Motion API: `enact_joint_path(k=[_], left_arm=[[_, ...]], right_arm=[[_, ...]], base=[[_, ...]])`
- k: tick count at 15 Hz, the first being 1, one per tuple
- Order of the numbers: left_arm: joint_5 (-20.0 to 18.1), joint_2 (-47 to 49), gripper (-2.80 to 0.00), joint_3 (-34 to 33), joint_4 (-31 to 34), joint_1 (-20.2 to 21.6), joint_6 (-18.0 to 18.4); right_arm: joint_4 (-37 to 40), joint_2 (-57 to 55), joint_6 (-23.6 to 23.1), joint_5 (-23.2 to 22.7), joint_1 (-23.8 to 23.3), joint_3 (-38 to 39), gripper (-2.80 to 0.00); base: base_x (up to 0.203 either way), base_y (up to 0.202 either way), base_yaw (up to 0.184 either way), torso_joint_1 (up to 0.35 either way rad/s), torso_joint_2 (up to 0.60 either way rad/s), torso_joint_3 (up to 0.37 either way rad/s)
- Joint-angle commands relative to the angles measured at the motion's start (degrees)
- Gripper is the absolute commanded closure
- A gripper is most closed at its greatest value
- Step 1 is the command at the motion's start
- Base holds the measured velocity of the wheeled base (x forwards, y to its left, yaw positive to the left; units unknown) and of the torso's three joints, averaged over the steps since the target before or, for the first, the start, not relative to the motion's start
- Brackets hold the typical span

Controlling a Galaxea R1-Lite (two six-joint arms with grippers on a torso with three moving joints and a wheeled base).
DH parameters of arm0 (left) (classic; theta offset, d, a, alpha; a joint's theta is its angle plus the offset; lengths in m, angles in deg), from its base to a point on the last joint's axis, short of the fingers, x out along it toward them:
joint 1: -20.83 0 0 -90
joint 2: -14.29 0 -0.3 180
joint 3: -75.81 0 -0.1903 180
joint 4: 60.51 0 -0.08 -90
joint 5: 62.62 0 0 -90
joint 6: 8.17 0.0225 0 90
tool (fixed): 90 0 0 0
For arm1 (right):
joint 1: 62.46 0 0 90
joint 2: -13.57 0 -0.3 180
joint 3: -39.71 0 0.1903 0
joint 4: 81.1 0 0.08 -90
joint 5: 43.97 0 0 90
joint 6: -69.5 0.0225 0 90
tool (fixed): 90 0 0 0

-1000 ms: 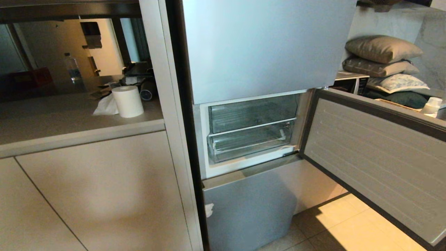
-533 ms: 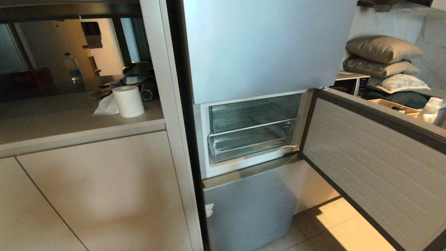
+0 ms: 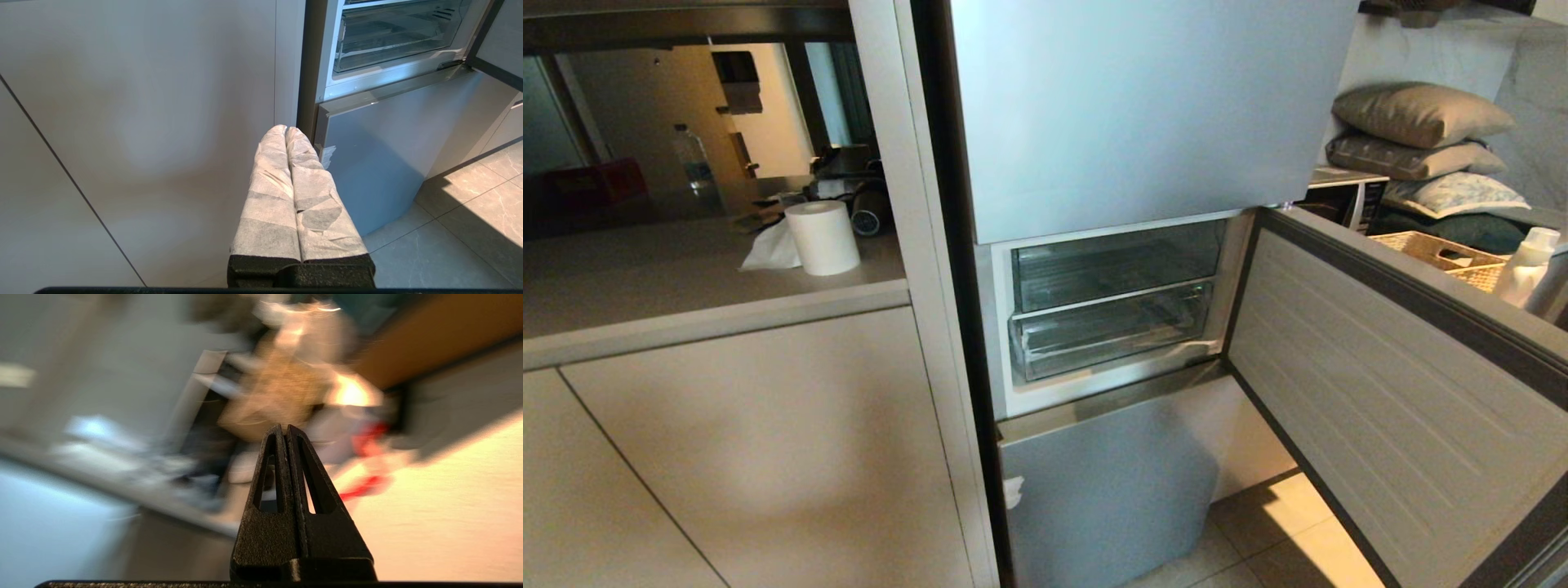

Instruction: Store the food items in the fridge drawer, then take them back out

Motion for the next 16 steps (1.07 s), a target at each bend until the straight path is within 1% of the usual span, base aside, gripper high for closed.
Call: enact_joint_path(k=[1, 3, 4, 7, 11, 13, 14, 15, 16], left_arm=[[0.01, 0.06, 0.0, -0.09, -0.02, 0.0, -0.01], [0.01, 0.01, 0.0, -0.09, 0.03, 0.0, -0.01], [0.01, -0.02, 0.0, -0.09, -0.02, 0.0, -0.01], [0.01, -0.01, 0.0, -0.09, -0.02, 0.0, -0.01], [0.01, -0.02, 0.0, -0.09, -0.02, 0.0, -0.01], [0.01, -0.02, 0.0, -0.09, -0.02, 0.0, -0.01], [0.01, -0.01, 0.0, -0.09, 0.01, 0.0, -0.01], [0.01, 0.06, 0.0, -0.09, -0.02, 0.0, -0.01], [0.01, 0.0, 0.0, -0.09, -0.02, 0.0, -0.01]], right_arm=[[-1.0, -2.62, -7.99, 7.82, 8.04, 7.42, 0.0], [-3.91, -0.73, -9.9, 8.9, 14.38, 12.71, 0.0], [-5.45, 0.57, -11.23, 9.11, 16.46, 14.79, 0.0], [-8.56, 7.44, -15.75, 9.04, 25.26, 21.95, 0.0], [-14.2, 16.29, -17.35, 8.98, 37.12, 30.88, 0.0], [-14.91, 18.28, -18.22, 9.58, 40.46, 32.86, 0.0], [-14.92, 19.13, -18.44, 10.78, 44.2, 33.56, 0.0], [-14.93, 19.88, -18.61, 13.17, 49.57, 34.17, 0.0], [-14.94, 20.37, -18.76, 16.65, 55.44, 34.55, 0.0]], base=[[0.0, 0.0, 0.0, 0.0, 0.0, 0.0], [0.0, 0.0, 0.0, 0.0, 0.0, 0.0], [0.0, 0.0, 0.0, 0.0, 0.0, 0.0], [0.0, 0.0, 0.0, 0.0, 0.0, 0.0], [0.0, 0.0, 0.0, 0.0, 0.0, 0.0], [0.0, 0.0, 0.0, 0.0, 0.0, 0.0], [0.0, 0.0, 0.0, 0.0, 0.0, 0.0], [0.0, 0.0, 0.0, 0.0, 0.0, 0.0], [0.0, 0.0, 0.0, 0.0, 0.0, 0.0]])
